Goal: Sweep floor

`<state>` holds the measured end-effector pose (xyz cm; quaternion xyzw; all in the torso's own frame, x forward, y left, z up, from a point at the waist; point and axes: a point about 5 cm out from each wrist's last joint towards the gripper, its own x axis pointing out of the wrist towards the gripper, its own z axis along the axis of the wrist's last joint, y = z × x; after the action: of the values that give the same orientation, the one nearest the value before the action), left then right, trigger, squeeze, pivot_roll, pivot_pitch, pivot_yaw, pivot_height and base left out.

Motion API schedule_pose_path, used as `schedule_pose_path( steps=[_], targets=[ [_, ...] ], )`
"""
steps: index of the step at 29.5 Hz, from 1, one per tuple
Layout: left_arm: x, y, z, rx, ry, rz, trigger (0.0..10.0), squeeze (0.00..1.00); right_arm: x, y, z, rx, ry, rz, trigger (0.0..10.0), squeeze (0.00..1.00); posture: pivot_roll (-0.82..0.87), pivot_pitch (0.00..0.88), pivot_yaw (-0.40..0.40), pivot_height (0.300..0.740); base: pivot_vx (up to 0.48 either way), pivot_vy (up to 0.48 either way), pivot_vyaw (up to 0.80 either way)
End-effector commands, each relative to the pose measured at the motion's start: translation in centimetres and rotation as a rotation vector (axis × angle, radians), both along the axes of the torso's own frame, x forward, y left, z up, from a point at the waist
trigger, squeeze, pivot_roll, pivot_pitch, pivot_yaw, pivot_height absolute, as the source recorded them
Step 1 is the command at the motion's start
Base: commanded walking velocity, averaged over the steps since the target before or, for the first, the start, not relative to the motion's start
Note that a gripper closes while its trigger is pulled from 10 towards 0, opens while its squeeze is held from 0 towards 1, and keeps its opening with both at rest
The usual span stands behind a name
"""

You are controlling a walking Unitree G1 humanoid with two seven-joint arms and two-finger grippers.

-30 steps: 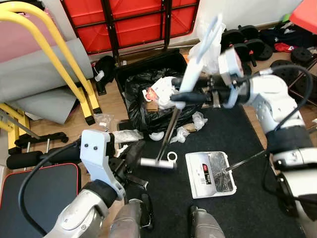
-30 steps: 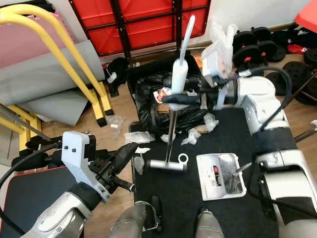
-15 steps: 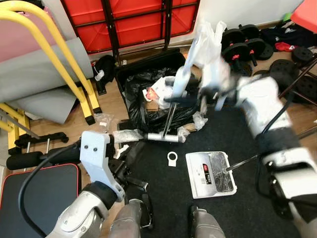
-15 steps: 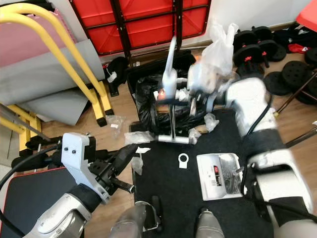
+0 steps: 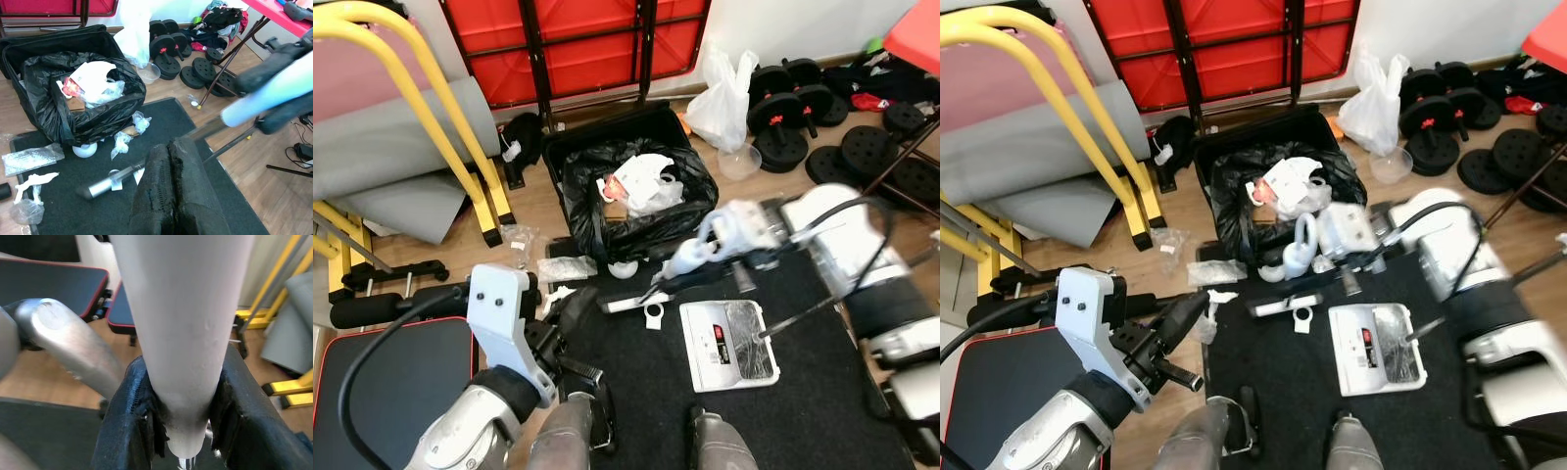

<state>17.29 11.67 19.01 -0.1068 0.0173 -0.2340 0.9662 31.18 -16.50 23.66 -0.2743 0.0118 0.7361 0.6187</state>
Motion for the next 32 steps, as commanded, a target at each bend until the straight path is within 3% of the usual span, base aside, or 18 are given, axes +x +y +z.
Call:
schedule_pose_path(
  steps=[1, 9, 14, 17, 18, 19, 20, 22, 24, 27, 32],
  targets=[
    [-0.3, 0.0, -0.1, 0.000, 0.021, -0.011, 10.0, 0.00, -1.0, -0.5, -1.6, -0.037, 0.217, 0.028, 10.0, 0.00, 0.05, 0.342, 0.005, 0.740, 0.000, 0.000, 0.00],
    [-0.2, -0.1, -0.2, 0.000, 0.020, -0.010, 10.0, 0.00, -1.0, -1.3, -0.6, -0.010, 0.228, 0.013, 10.0, 0.00, 0.04, 0.338, 0.006, 0.740, 0.000, 0.000, 0.00],
    [0.0, -0.1, -0.2, 0.001, 0.018, -0.011, 10.0, 0.00, 0.1, -1.2, 0.8, 0.084, 0.178, -0.024, 10.0, 0.00, 0.04, 0.329, 0.006, 0.740, 0.000, 0.000, 0.00],
    [0.1, -0.1, -0.3, 0.003, 0.017, -0.011, 10.0, 0.00, 0.7, -1.2, 2.1, 0.174, 0.161, -0.044, 10.0, 0.00, 0.03, 0.319, 0.004, 0.740, 0.000, 0.000, 0.00],
    [0.2, -0.2, -0.3, 0.004, 0.018, -0.014, 10.0, 0.00, 1.3, -1.0, 3.4, 0.269, 0.131, -0.084, 10.0, 0.00, 0.03, 0.310, 0.001, 0.740, 0.000, 0.000, 0.00],
    [0.2, -0.2, -0.3, 0.004, 0.018, -0.014, 10.0, 0.00, 1.3, -1.0, 3.4, 0.269, 0.131, -0.084, 10.0, 0.00, 0.03, 0.310, 0.001, 0.740, 0.000, 0.000, 0.00],
    [0.2, -0.2, -0.4, 0.005, 0.018, -0.017, 10.0, 0.00, 1.6, -0.9, 4.3, 0.334, 0.116, -0.112, 10.0, 0.00, 0.03, 0.310, 0.001, 0.740, 0.000, 0.000, 0.00],
    [0.4, -0.4, -0.4, 0.039, 0.001, -0.032, 10.0, 0.00, 2.3, -0.6, 6.1, 0.490, 0.029, -0.205, 10.0, 0.00, 0.02, 0.282, 0.004, 0.740, 0.240, 0.000, 0.00],
    [0.5, -0.5, -0.5, 0.062, -0.011, -0.046, 10.0, 0.00, 2.5, -0.4, 6.7, 0.549, -0.018, -0.242, 10.0, 0.00, 0.02, 0.282, 0.004, 0.740, 0.480, 0.000, 0.00],
    [0.7, -0.4, -0.6, 0.051, -0.005, -0.038, 10.0, 0.00, 2.6, -0.2, 6.7, 0.558, -0.049, -0.261, 10.0, 0.00, 0.02, 0.272, 0.005, 0.740, 0.480, 0.000, 0.00],
    [1.2, -0.3, -0.9, 0.051, 0.004, -0.024, 10.0, 0.00, 3.0, 0.5, 5.5, 0.480, -0.177, -0.301, 10.0, 0.00, 0.01, 0.256, 0.005, 0.740, 0.000, 0.000, 0.00]
  ],
)
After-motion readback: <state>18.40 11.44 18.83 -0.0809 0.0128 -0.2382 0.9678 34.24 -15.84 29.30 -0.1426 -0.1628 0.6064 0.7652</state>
